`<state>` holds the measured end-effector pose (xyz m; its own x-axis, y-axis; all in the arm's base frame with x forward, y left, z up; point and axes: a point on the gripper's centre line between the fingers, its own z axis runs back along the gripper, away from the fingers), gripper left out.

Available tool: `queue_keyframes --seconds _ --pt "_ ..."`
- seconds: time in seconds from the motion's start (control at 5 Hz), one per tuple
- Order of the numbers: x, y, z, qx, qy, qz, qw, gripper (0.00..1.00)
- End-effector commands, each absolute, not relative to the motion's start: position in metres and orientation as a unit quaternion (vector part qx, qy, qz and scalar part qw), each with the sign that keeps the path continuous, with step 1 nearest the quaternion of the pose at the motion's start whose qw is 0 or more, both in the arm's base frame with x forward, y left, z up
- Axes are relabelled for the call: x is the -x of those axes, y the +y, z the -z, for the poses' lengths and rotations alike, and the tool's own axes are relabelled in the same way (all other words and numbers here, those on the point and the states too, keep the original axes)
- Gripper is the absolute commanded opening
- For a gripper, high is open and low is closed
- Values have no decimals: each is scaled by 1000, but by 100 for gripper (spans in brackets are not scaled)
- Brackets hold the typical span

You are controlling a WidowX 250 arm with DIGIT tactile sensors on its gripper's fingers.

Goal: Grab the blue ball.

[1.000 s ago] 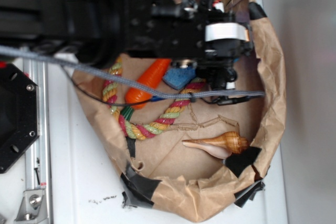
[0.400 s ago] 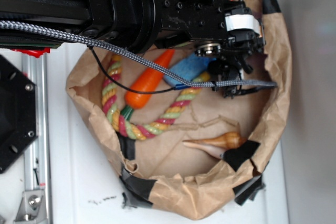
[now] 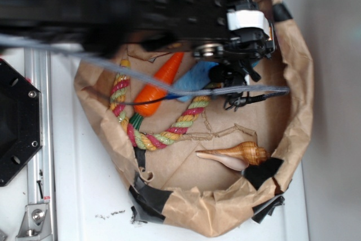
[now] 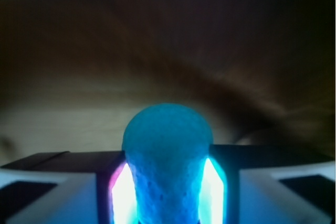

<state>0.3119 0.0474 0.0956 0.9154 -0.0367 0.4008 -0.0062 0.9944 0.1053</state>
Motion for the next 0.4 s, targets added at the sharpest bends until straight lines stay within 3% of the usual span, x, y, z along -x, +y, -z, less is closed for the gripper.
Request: queue_keyframes --seconds 0.0,0.2 --pt "-283 16 -169 -3 -133 162 978 0" --pt "-271 5 -166 -1 -101 95 990 0"
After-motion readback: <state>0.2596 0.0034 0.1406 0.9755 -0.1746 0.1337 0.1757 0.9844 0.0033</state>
